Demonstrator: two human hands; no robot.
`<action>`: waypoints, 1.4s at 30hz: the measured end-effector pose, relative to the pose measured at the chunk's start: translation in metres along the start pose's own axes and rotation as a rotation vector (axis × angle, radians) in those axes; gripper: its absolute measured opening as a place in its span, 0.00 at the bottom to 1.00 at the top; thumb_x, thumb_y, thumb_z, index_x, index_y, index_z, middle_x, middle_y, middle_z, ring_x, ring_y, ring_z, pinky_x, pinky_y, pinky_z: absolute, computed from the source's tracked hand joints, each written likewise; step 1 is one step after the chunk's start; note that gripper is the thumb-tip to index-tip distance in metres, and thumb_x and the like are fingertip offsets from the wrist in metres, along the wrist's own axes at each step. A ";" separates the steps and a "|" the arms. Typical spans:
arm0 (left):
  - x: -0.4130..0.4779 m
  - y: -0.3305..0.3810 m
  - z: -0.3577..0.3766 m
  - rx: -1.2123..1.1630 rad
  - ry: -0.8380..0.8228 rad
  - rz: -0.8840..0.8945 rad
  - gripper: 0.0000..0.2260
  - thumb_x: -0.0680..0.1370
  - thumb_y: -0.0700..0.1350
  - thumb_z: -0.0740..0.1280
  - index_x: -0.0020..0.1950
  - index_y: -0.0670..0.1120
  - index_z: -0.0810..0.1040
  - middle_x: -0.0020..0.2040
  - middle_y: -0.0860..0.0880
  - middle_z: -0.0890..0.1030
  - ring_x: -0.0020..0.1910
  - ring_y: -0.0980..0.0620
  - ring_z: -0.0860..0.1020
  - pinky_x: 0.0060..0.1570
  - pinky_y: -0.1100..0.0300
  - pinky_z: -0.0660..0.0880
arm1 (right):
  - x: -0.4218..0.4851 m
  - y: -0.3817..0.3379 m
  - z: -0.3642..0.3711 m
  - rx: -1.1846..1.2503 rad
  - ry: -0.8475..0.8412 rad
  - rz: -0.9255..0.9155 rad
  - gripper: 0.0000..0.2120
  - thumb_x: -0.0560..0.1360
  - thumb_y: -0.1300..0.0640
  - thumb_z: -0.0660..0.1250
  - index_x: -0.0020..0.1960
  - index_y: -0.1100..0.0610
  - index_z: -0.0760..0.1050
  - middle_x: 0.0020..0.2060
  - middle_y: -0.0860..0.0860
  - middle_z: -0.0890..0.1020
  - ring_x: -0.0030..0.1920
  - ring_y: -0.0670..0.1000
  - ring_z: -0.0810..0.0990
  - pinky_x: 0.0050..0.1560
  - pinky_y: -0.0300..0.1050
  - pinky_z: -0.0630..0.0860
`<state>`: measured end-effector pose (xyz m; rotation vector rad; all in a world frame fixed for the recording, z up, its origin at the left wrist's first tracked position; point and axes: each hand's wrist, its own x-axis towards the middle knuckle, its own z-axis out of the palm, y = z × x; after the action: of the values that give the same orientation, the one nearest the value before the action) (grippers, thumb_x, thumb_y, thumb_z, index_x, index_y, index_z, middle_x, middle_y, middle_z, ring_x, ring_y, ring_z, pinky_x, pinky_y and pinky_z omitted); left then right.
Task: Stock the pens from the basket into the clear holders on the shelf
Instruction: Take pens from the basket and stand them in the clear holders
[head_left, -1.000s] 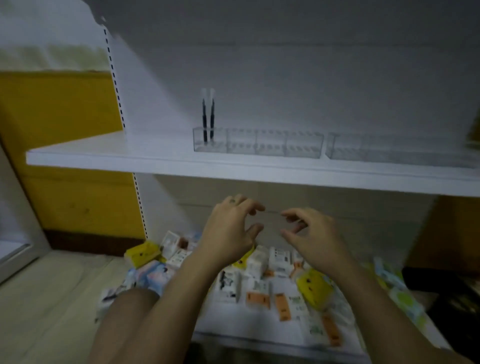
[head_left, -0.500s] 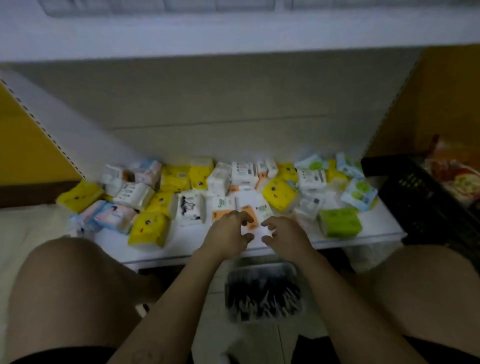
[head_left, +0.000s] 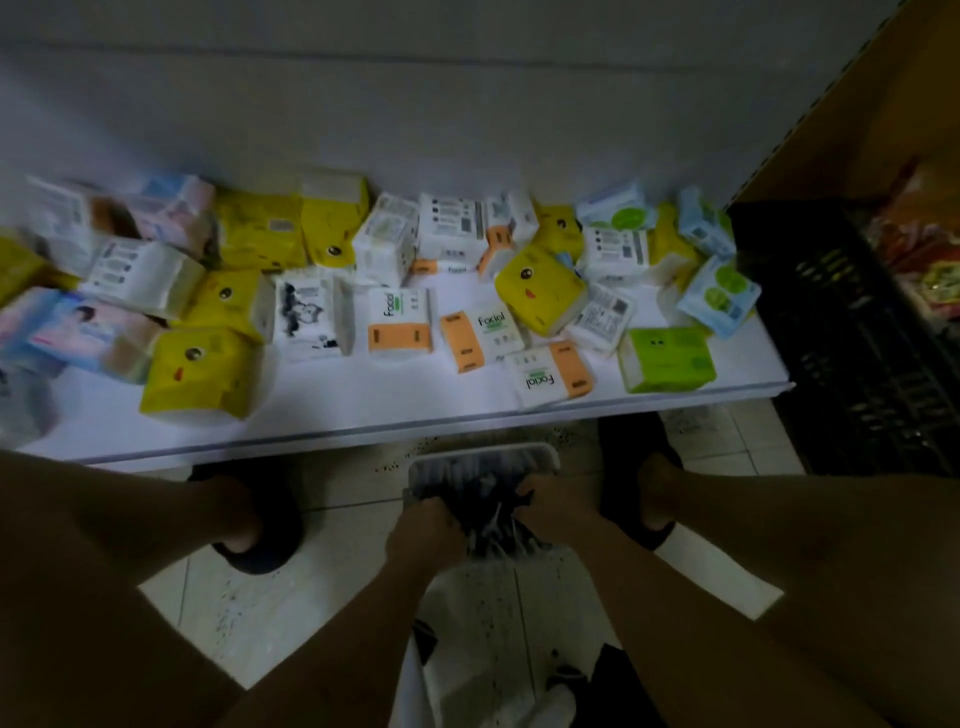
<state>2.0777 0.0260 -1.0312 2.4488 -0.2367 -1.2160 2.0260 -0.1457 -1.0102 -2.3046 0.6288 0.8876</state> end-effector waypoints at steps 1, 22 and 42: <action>0.003 -0.003 -0.001 -0.026 0.053 -0.021 0.04 0.75 0.43 0.63 0.41 0.45 0.74 0.42 0.47 0.75 0.48 0.43 0.77 0.44 0.54 0.76 | 0.004 0.001 0.006 0.010 -0.014 0.022 0.14 0.80 0.55 0.61 0.63 0.59 0.72 0.55 0.57 0.79 0.49 0.55 0.77 0.46 0.45 0.75; 0.053 -0.011 0.009 -0.041 -0.048 -0.069 0.11 0.77 0.42 0.66 0.53 0.35 0.78 0.51 0.37 0.80 0.53 0.41 0.78 0.47 0.55 0.74 | 0.053 0.034 0.034 0.118 -0.073 0.112 0.14 0.77 0.56 0.61 0.56 0.65 0.77 0.53 0.59 0.79 0.52 0.58 0.77 0.47 0.42 0.75; 0.059 -0.019 0.017 0.080 0.054 -0.124 0.11 0.78 0.46 0.64 0.55 0.41 0.74 0.46 0.44 0.79 0.42 0.48 0.76 0.41 0.57 0.73 | 0.047 0.027 0.027 0.143 0.087 0.234 0.15 0.78 0.58 0.61 0.33 0.57 0.69 0.30 0.50 0.70 0.36 0.52 0.72 0.35 0.39 0.65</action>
<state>2.0992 0.0199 -1.0911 2.5951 -0.1214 -1.2112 2.0293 -0.1573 -1.0695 -2.1806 0.9834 0.8204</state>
